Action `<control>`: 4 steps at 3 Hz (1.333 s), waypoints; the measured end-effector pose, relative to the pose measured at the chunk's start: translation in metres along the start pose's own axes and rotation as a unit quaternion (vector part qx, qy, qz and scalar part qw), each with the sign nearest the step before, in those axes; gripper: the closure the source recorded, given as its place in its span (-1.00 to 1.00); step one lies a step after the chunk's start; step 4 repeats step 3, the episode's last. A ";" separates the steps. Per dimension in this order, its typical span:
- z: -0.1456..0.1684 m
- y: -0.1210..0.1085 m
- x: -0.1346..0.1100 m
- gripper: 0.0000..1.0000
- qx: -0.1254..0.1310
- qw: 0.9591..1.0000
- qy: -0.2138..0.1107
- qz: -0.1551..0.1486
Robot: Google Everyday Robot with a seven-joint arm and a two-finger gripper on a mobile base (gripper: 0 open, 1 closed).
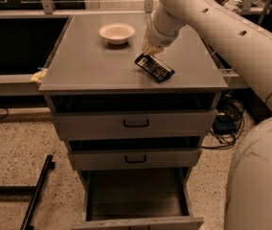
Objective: Pick rxbar chocolate from bottom drawer and place on counter
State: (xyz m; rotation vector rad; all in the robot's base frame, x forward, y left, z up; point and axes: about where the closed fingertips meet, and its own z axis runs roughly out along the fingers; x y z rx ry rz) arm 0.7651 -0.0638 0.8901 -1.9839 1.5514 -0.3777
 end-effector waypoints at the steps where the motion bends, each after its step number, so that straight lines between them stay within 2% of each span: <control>1: 0.000 0.000 0.000 -0.76 0.000 1.000 0.000 0.000; 2: 0.000 0.000 0.000 -1.00 0.000 1.000 0.000 0.000; 4: 0.000 0.000 0.000 -1.00 0.000 1.000 0.000 0.000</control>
Offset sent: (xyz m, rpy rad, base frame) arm 0.0000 0.0000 0.0000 0.0000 0.0000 0.0000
